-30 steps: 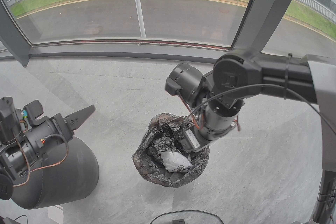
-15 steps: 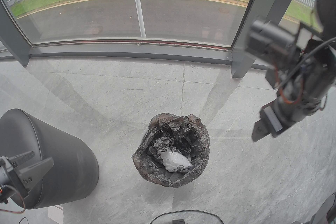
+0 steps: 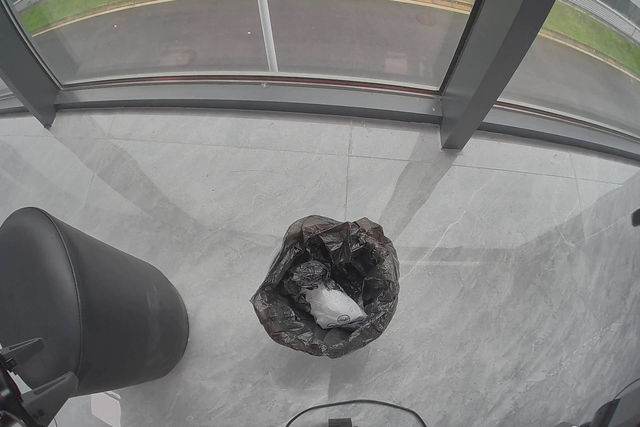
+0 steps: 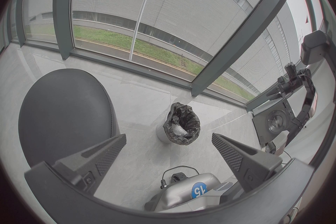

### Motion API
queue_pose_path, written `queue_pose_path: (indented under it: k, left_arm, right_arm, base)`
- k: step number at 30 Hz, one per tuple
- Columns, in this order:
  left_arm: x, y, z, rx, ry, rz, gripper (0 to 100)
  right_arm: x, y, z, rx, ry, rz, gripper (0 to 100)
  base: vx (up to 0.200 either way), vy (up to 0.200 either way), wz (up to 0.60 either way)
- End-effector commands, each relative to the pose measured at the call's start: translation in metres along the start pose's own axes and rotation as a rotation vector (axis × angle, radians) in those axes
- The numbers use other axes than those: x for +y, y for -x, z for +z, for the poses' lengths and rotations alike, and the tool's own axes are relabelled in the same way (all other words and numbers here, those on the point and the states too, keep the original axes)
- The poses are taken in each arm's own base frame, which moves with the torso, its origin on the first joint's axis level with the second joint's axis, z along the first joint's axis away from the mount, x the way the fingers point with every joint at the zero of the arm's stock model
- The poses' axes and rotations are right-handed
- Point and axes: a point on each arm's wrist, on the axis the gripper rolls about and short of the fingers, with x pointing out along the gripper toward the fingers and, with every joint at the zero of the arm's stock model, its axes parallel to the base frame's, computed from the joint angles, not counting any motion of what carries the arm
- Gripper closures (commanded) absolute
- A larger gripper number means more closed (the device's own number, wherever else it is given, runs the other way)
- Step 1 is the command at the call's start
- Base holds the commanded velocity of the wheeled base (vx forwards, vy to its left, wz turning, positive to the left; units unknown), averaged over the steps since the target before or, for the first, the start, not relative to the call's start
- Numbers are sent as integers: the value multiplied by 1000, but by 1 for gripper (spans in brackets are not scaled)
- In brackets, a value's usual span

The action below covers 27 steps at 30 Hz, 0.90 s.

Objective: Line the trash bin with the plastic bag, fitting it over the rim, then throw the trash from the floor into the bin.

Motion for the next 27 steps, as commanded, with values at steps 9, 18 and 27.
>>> queue_pose_path:
  k: [9,18,27]
  left_arm:
    - [-7,33,-52,-188,30,241,0]
    - [3,27,-77,-174,37,460,0]
    - [26,-13,-88,-418,-193,532,0]
  right_arm:
    - [-82,9,-247,-633,-229,-33,0]
    - [-78,-12,-263,-570,-287,20,0]
    - [-75,-88,-237,-728,-180,21,0]
  base:
    - [0,0,0]
    - [0,0,0]
    - [0,0,0]
